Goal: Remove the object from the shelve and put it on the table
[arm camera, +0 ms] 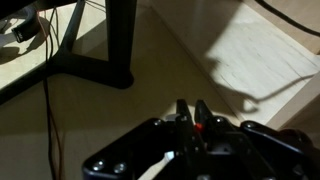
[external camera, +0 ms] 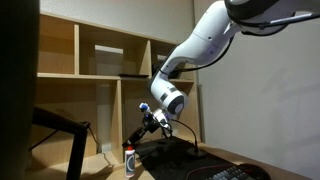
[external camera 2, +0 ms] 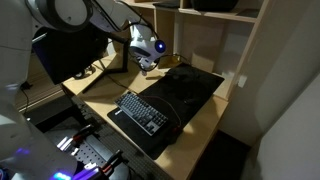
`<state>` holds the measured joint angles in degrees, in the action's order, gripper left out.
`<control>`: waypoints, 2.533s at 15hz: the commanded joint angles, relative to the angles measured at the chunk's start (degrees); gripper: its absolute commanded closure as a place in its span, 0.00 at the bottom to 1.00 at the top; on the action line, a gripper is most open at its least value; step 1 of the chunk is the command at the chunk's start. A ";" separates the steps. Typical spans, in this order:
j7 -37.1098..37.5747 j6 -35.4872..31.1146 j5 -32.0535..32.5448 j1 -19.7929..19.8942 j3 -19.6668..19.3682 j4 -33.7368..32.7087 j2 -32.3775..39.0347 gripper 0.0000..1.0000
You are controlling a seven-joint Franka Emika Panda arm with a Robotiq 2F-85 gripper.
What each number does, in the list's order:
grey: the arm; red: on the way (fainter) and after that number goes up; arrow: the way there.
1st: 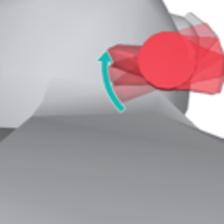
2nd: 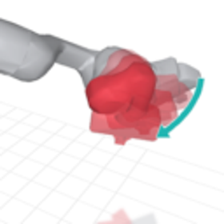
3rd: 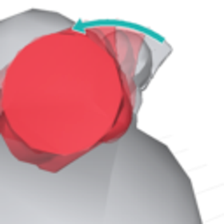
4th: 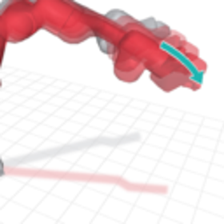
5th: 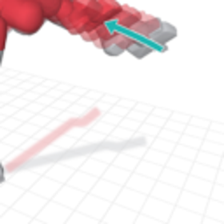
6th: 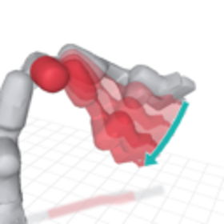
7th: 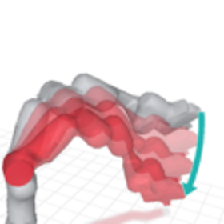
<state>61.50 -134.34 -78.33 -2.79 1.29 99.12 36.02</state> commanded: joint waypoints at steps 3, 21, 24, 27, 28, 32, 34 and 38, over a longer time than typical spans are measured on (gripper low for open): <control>-7.24 -1.27 -7.54 0.83 1.03 1.94 -0.12 0.97; -5.33 -7.37 -5.39 -2.22 -0.17 4.29 -1.20 0.97; -6.20 -6.17 -5.69 -1.58 0.21 2.52 0.43 0.87; -4.73 -6.70 -4.59 -2.02 -0.20 2.94 0.24 0.97; -4.56 -6.75 -4.36 -2.05 -0.26 2.95 0.28 0.97; -3.63 -6.95 -3.87 -2.03 -0.23 3.02 0.28 0.97; -3.14 -6.83 -4.06 -1.93 -0.12 2.97 0.30 0.97; -2.40 -7.33 -4.62 -1.97 -0.03 3.01 0.28 0.62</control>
<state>57.95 -140.56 -82.94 -4.60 1.18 101.75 36.63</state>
